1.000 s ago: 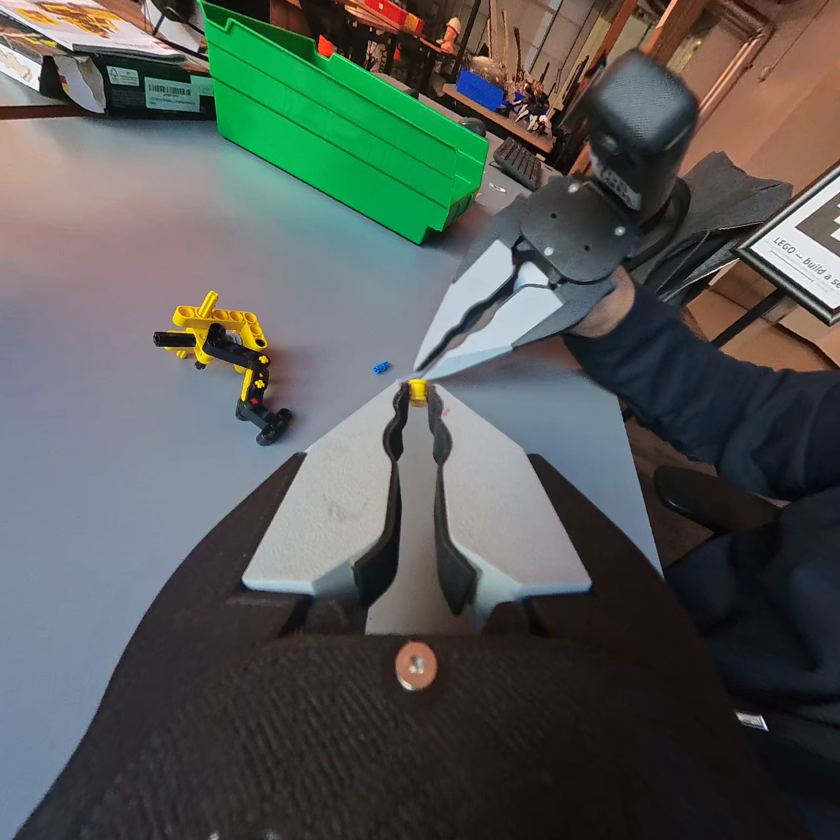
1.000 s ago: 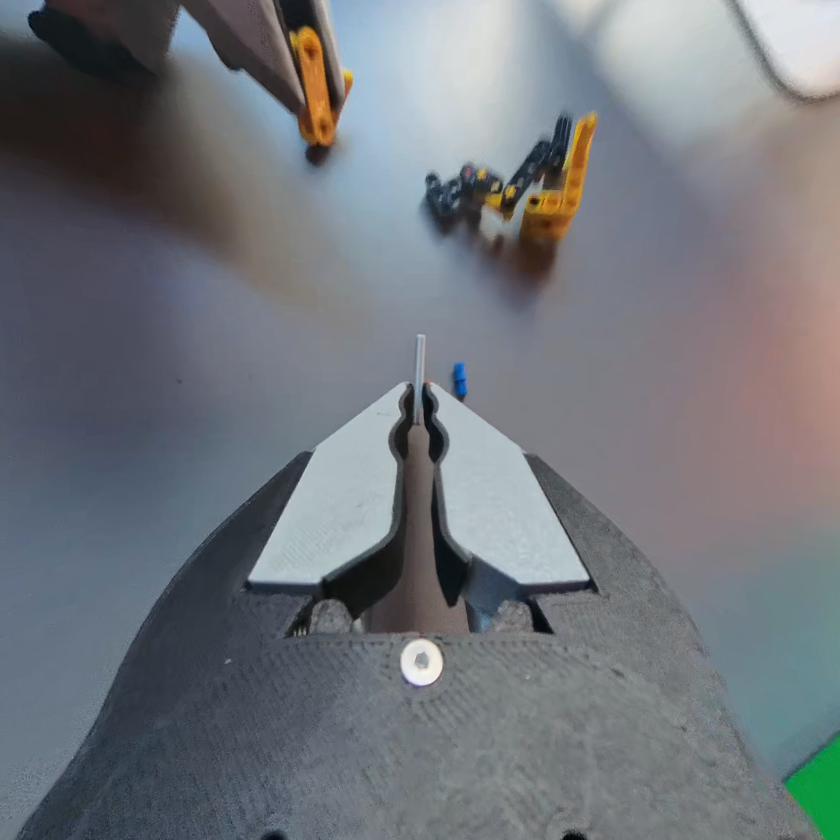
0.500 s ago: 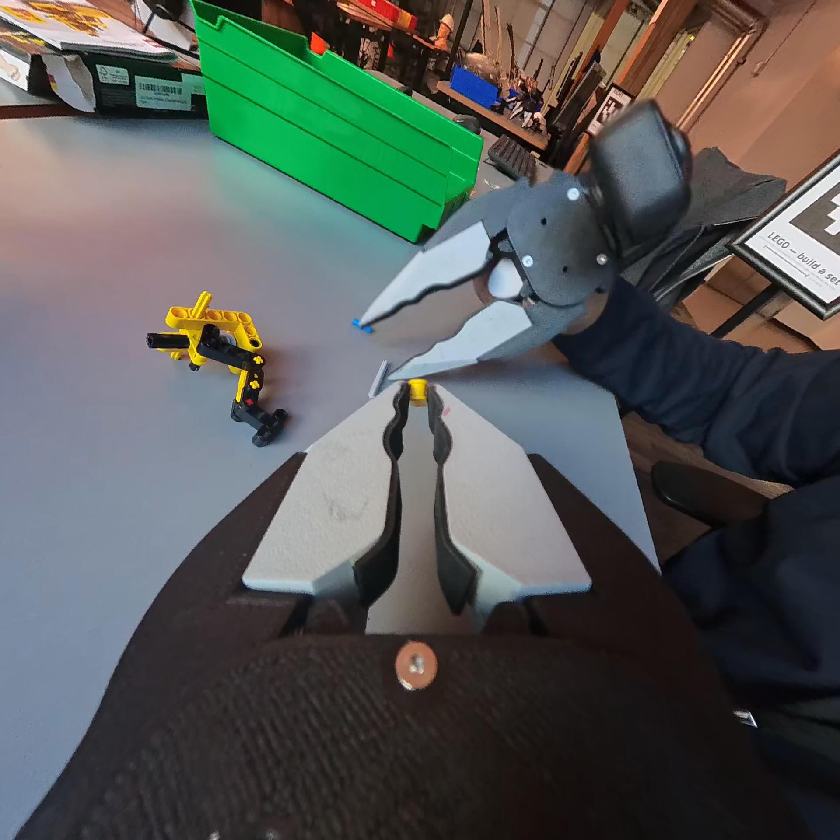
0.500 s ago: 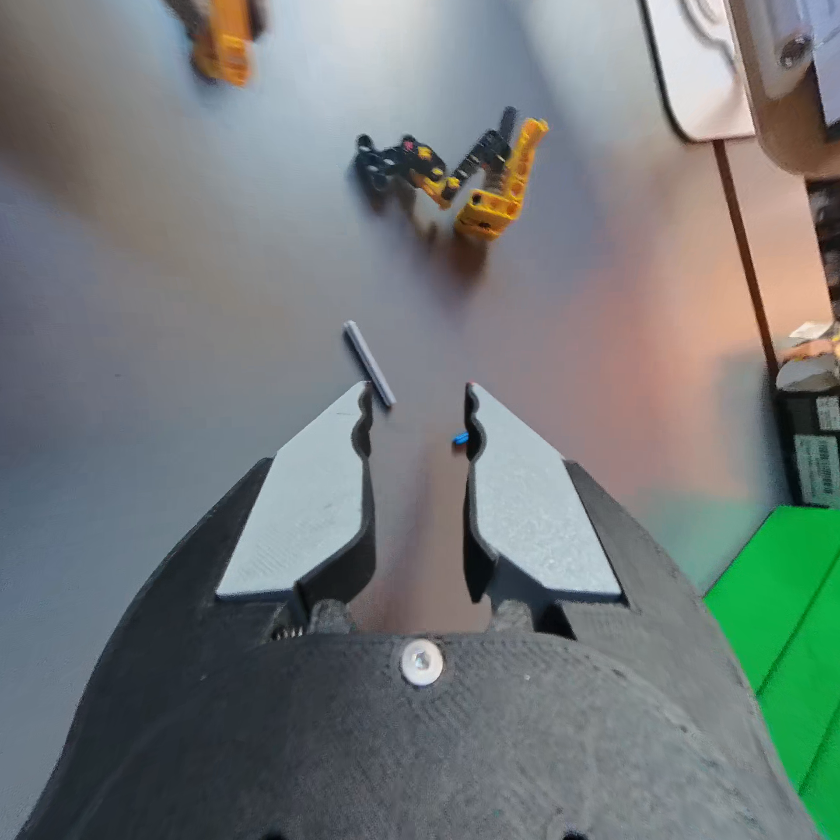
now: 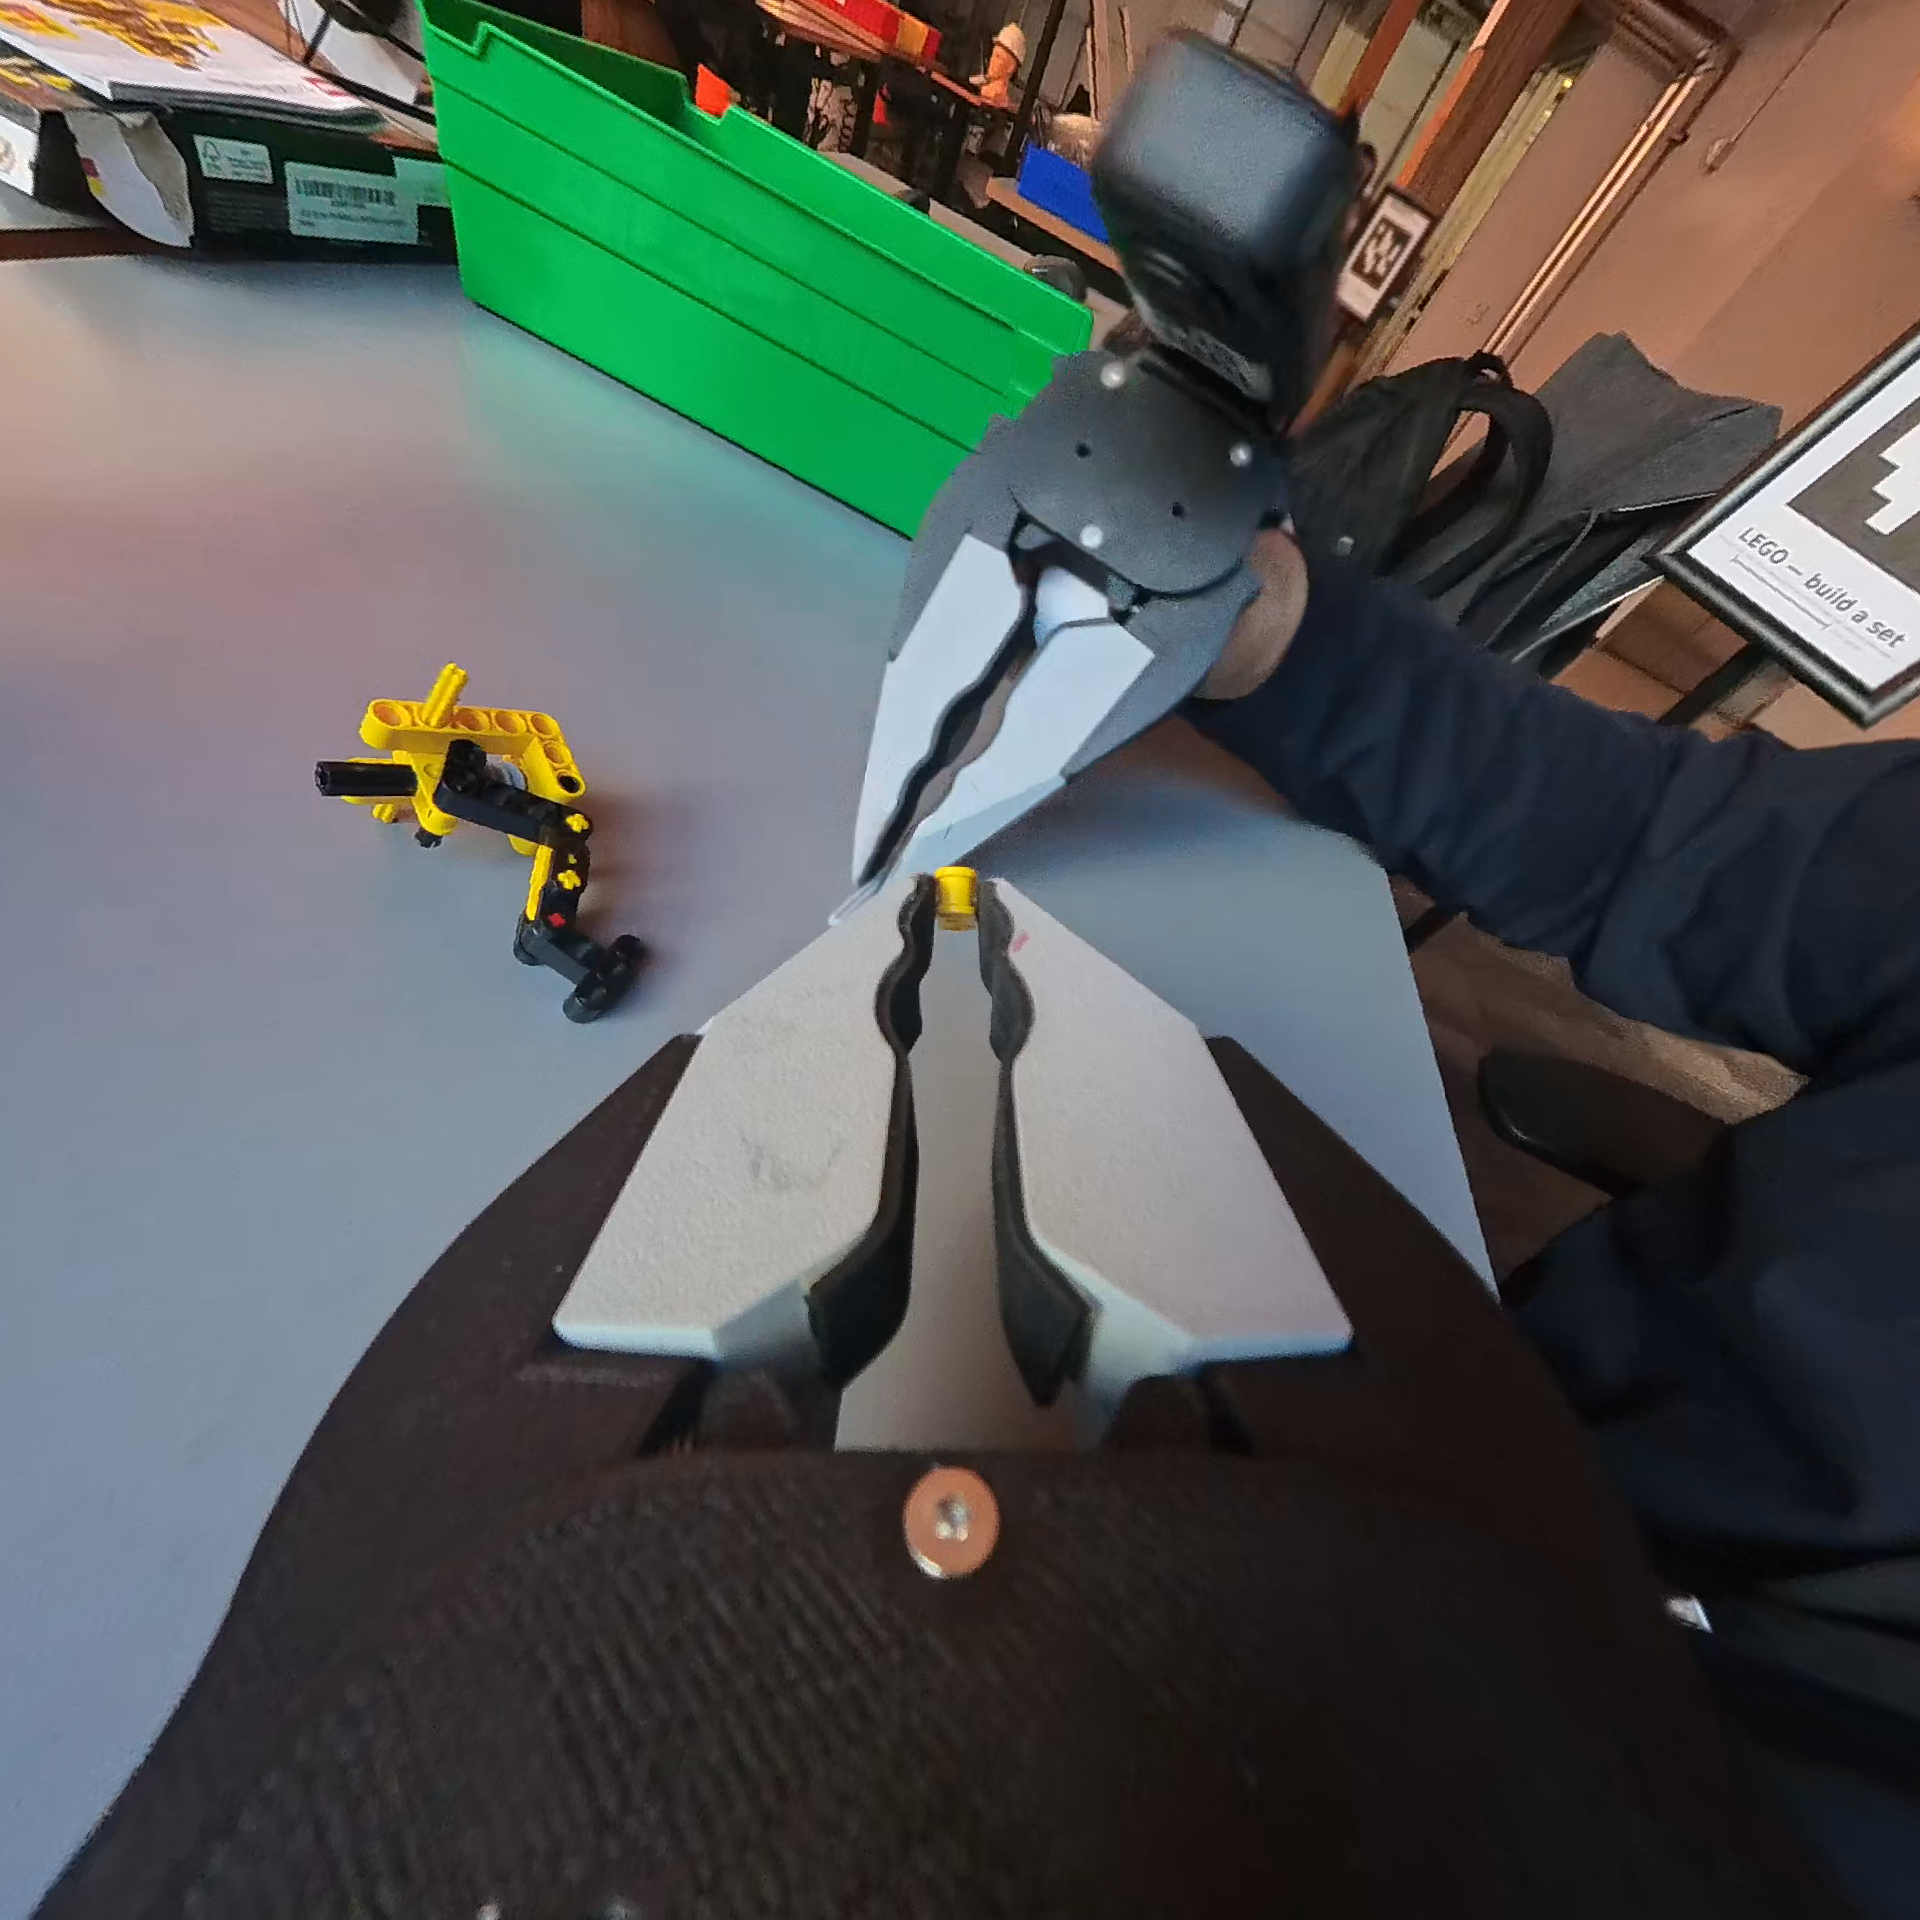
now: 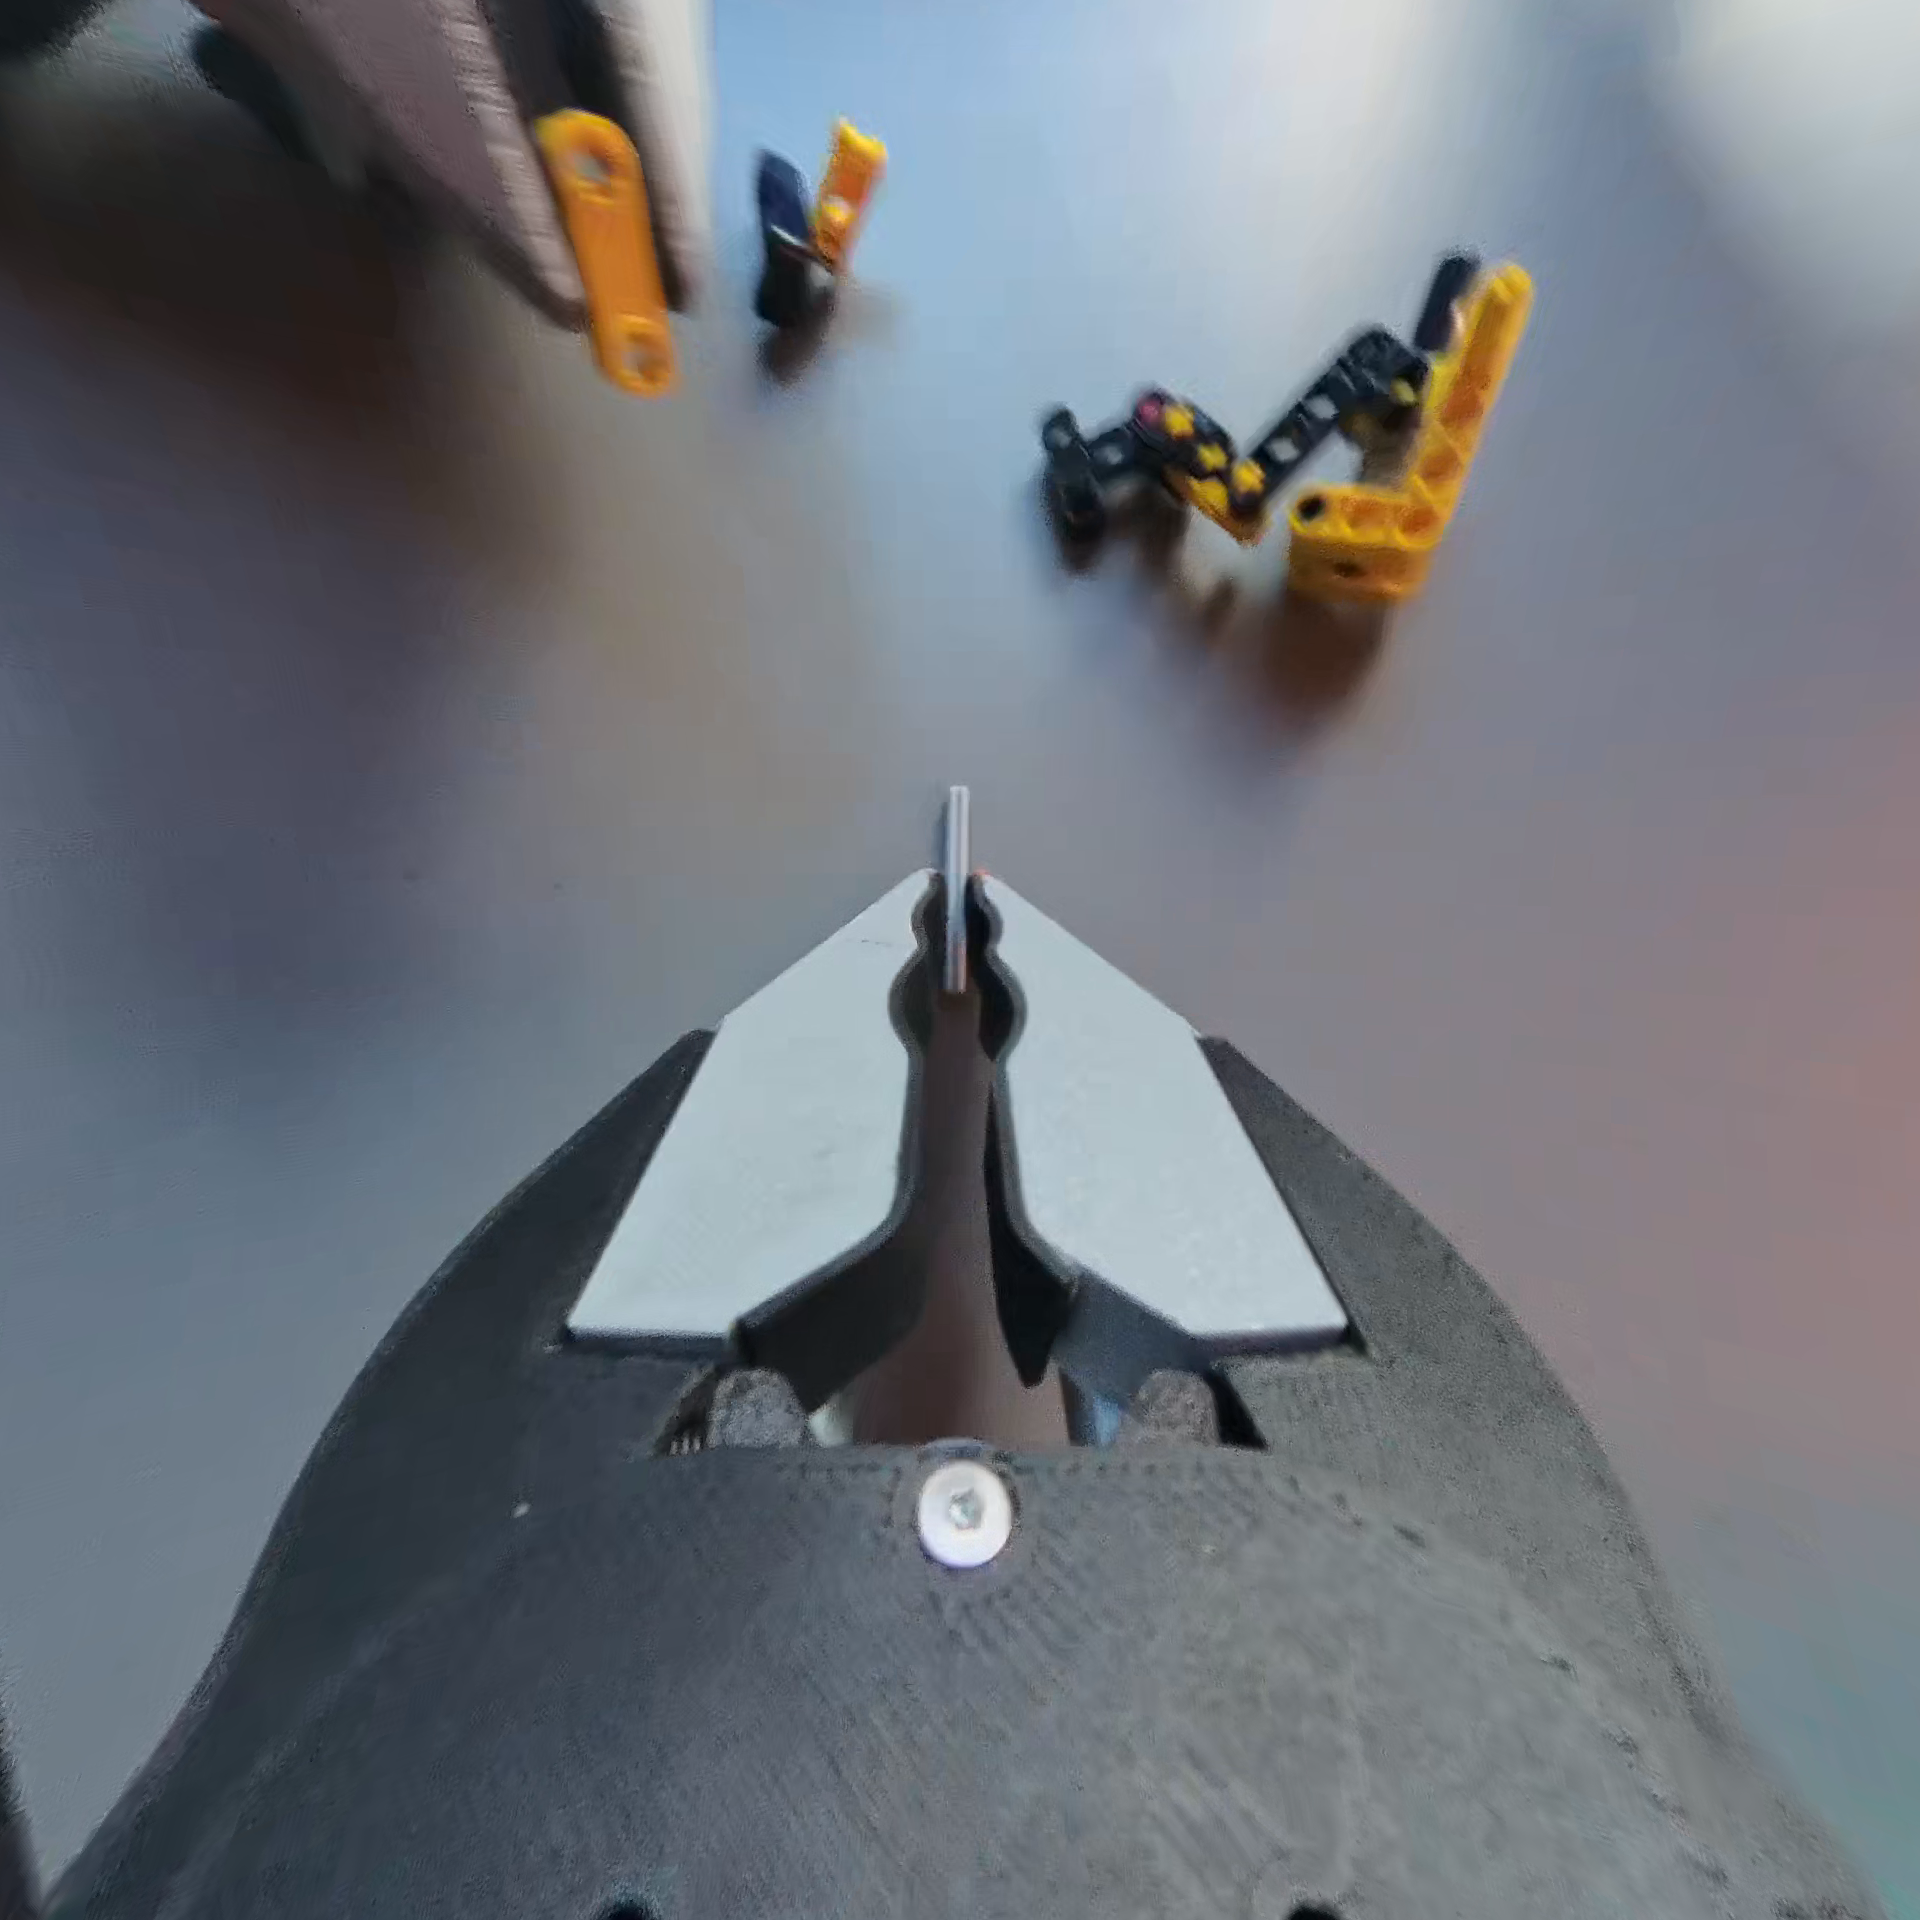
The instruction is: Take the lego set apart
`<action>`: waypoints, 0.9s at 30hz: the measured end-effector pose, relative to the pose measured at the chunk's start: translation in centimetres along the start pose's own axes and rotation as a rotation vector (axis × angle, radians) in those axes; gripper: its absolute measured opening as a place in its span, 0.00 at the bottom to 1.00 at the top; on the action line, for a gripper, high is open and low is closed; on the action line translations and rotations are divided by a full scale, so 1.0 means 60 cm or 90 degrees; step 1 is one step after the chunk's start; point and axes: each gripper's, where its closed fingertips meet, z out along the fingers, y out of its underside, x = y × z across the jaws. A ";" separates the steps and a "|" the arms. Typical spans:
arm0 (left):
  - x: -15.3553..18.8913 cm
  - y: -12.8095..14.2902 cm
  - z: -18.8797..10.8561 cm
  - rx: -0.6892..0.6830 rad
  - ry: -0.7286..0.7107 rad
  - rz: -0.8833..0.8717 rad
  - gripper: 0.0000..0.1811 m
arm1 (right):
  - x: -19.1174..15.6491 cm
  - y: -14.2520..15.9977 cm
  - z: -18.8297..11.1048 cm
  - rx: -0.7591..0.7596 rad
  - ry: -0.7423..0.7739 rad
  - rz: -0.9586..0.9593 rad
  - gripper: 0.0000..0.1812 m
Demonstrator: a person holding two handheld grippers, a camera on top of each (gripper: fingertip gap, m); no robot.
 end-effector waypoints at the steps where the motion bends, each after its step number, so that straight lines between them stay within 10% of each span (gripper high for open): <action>1: -0.001 -0.001 -0.001 0.003 0.001 -0.004 0.03 | 0.024 0.003 -0.013 -0.025 0.052 0.014 0.01; 5: -0.003 -0.004 -0.004 0.013 0.005 -0.015 0.03 | 0.136 -0.052 -0.260 0.270 0.371 0.068 0.00; 9: 0.003 -0.002 -0.001 0.006 0.013 -0.013 0.03 | 0.288 0.113 -0.513 0.290 0.672 0.263 0.00; 12: 0.013 0.003 0.005 -0.004 0.024 -0.006 0.03 | 0.307 0.256 -0.397 0.055 0.442 0.471 0.09; 16: 0.012 0.003 0.004 -0.007 0.021 -0.001 0.03 | 0.324 0.309 -0.413 0.011 0.639 0.390 0.16; 19: 0.011 0.001 0.003 -0.001 0.025 -0.012 0.03 | 0.281 0.384 -0.352 -0.144 0.522 0.446 0.07; 27: 0.019 0.006 0.007 -0.012 0.032 0.000 0.03 | 0.261 0.336 -0.352 0.070 0.477 0.445 0.09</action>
